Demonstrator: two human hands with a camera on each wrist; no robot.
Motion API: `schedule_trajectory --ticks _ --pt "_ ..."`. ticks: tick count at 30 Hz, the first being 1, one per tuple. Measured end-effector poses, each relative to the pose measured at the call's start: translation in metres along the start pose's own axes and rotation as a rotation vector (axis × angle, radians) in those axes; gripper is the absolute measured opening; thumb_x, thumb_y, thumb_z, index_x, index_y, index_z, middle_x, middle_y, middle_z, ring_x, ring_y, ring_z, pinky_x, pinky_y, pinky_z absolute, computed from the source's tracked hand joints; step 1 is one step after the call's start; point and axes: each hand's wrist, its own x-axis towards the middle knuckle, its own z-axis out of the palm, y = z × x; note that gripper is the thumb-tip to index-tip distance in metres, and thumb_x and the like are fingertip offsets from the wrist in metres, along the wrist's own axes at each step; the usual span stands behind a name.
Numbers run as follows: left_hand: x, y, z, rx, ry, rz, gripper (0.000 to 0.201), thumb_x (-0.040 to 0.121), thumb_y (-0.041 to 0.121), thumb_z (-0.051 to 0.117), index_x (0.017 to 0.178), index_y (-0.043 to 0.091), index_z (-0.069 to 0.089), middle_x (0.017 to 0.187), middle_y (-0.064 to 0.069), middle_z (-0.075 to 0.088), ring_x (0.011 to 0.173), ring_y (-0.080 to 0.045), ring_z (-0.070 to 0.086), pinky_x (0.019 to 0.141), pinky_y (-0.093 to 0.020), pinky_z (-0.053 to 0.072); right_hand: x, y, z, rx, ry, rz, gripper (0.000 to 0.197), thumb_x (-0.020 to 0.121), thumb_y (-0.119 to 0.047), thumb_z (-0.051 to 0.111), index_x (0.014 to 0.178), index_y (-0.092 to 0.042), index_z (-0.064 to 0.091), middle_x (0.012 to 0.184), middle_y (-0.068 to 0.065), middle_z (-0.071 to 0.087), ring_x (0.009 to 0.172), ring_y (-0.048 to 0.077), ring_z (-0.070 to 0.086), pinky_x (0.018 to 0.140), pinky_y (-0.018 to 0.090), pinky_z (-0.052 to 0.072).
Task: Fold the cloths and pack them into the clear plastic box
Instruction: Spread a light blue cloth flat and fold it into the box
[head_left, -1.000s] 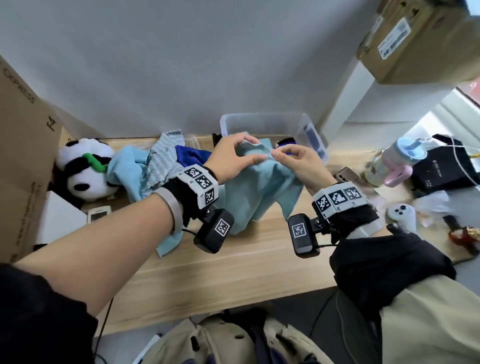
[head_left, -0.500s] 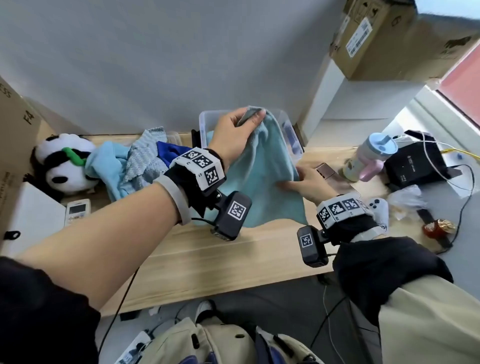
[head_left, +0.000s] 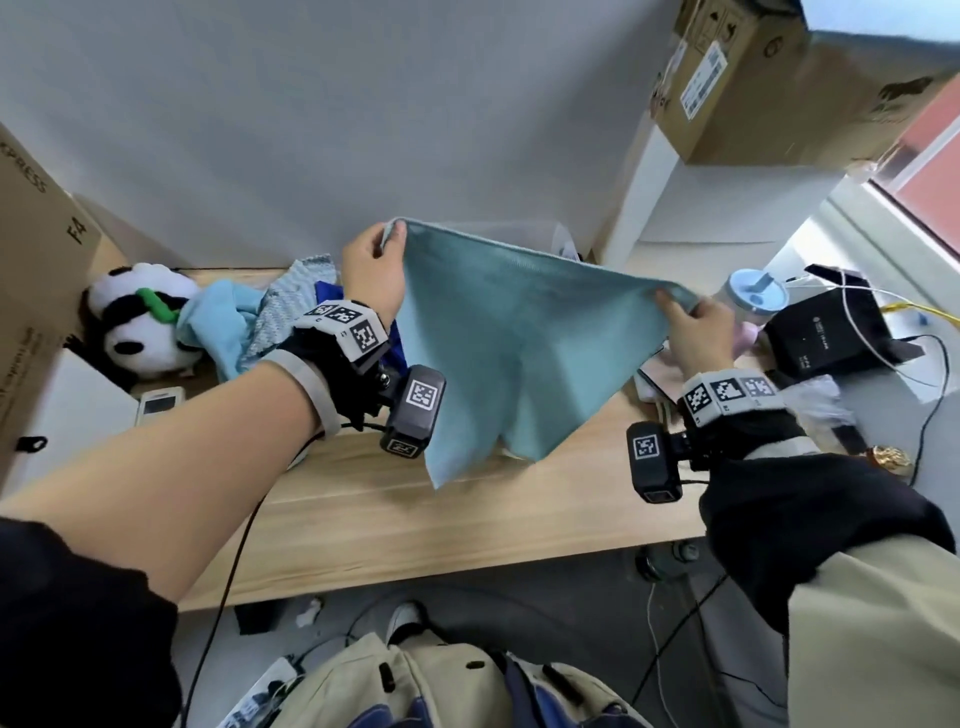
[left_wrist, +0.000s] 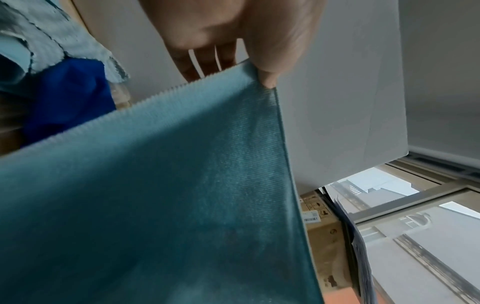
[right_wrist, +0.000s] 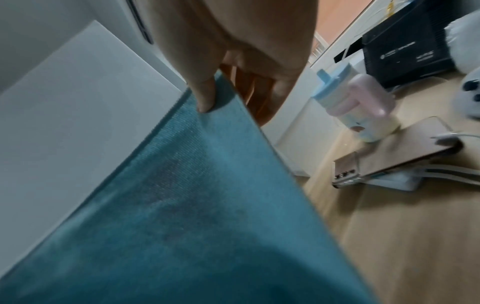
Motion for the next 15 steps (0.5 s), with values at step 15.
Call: schedule_trajectory --ticks 15 --pt "-0.003 -0.017 -0.012 -0.132 -0.015 -0.189 0.031 0.094 0.023 0.051 0.063 0.021 0.054 0.069 0.002 0.053 0.070 -0.012 0.049 0.070 -0.024 0.041 -0.002 0.001 0.007 0.279 0.043 0.075 0.016 0.079 -0.031 0.060 0.065 -0.021 0.061 0.064 -0.009 0.057 0.072 0.013 0.052 0.068 0.024 0.041"
